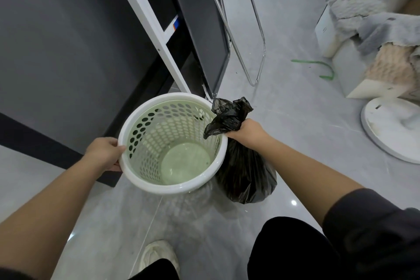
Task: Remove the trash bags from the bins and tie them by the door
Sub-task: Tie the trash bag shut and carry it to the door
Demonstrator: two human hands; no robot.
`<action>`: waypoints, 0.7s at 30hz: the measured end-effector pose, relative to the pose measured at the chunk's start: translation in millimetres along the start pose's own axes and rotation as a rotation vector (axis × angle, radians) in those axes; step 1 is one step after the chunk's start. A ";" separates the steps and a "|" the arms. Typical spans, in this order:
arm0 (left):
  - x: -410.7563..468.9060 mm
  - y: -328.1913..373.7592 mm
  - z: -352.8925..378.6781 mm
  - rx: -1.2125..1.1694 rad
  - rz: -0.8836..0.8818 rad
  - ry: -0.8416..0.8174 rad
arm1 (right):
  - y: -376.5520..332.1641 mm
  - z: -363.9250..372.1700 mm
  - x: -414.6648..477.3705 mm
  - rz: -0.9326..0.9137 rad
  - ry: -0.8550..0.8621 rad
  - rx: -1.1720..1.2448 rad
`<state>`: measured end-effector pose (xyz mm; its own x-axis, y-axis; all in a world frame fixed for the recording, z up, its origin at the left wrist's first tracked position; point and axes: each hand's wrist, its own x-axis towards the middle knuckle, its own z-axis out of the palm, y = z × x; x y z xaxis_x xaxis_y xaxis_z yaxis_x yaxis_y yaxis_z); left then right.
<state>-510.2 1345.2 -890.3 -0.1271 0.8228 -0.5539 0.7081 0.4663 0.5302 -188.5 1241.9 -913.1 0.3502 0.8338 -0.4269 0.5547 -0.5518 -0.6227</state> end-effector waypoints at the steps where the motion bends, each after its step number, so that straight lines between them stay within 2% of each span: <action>1: -0.7 1.9 2.2 0.122 0.036 0.069 | -1.3 0.6 0.5 -0.003 0.008 0.002; 2: -3.9 4.8 5.5 0.289 0.106 0.155 | -1.5 0.9 0.5 -0.002 0.014 0.003; 4: -14.9 10.9 18.1 0.556 0.383 0.268 | 0.4 -0.2 -1.1 0.011 0.031 0.017; 6: -38.0 21.7 35.8 0.638 0.681 0.163 | 5.5 -5.0 -4.8 0.040 0.071 0.042; 9: -74.8 40.3 69.6 0.763 0.927 -0.112 | 18.5 -14.1 -6.3 0.093 0.150 0.065; 11: -91.7 49.2 91.1 0.916 1.024 -0.182 | 24.5 -17.2 -6.3 0.124 0.175 0.076; 14: -93.5 51.8 112.2 1.113 1.140 -0.156 | 30.0 -18.2 -7.2 0.137 0.212 0.131; 21: -80.3 54.4 102.8 1.214 1.157 -0.112 | 37.9 -5.6 -18.3 0.144 0.301 0.296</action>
<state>-390.0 1271.1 -882.9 0.8164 0.4794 -0.3221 0.4829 -0.8725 -0.0747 -169.6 1205.8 -925.2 0.6366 0.6919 -0.3406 0.2593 -0.6080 -0.7504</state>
